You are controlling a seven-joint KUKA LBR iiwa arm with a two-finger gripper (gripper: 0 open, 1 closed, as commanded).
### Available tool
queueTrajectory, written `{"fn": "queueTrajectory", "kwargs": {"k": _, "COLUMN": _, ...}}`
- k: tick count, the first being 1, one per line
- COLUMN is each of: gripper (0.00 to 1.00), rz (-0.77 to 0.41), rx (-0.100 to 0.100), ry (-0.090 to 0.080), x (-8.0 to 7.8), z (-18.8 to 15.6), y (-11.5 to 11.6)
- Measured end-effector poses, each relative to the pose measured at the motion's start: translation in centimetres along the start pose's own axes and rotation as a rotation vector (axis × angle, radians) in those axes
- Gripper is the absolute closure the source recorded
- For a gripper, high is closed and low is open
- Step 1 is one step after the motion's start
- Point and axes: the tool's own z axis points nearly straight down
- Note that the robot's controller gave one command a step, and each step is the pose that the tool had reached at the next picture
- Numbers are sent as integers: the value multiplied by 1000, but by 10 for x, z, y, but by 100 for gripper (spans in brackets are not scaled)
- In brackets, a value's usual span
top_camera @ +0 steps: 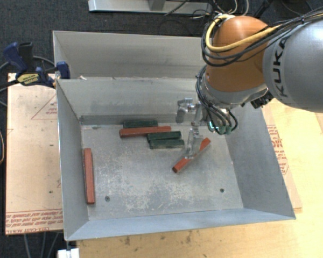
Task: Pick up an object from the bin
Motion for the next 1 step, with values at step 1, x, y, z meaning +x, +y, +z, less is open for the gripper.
{"fn": "queueTrajectory", "kwargs": {"k": 1, "gripper": 0, "rz": -325, "rx": 0, "ry": -2, "x": 16, "z": 155, "y": -67}}
